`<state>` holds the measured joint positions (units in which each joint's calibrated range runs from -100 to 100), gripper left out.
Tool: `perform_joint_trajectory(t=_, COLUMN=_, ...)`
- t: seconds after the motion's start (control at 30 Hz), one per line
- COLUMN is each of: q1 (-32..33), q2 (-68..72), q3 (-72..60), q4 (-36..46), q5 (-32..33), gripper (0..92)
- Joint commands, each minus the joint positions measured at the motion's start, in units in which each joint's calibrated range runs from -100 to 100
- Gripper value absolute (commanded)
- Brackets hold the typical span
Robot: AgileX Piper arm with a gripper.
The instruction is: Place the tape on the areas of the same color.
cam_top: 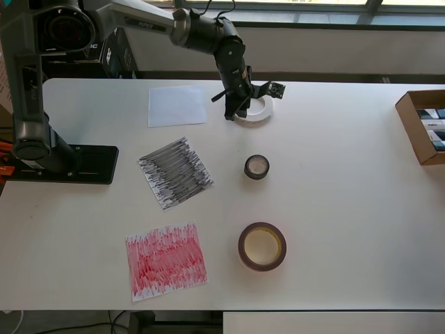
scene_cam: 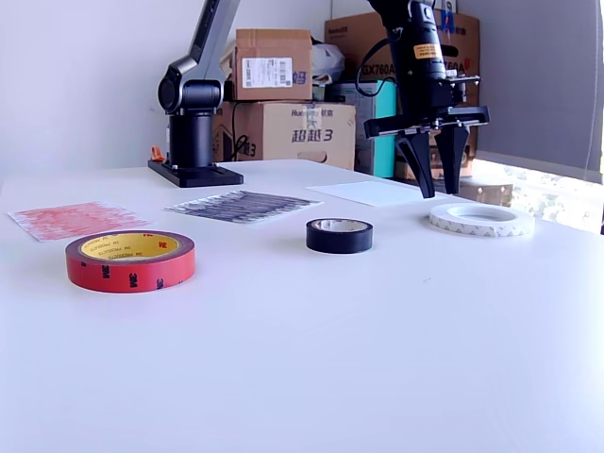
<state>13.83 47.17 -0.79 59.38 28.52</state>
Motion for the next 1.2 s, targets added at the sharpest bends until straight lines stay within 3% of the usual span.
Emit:
perform_joint_trajectory(t=0.0, q1=-0.1, q2=0.7, q3=-0.4, q4=0.3, q5=-0.5, gripper=43.4)
perform_joint_trajectory(t=0.33, q1=0.2, q2=1.0, q3=-0.3, q4=0.2, q5=-3.7, gripper=54.4)
perform_joint_trajectory(t=1.17, q1=-0.8, q2=4.2, q3=-1.2, q4=0.2, q5=-2.9, gripper=54.3)
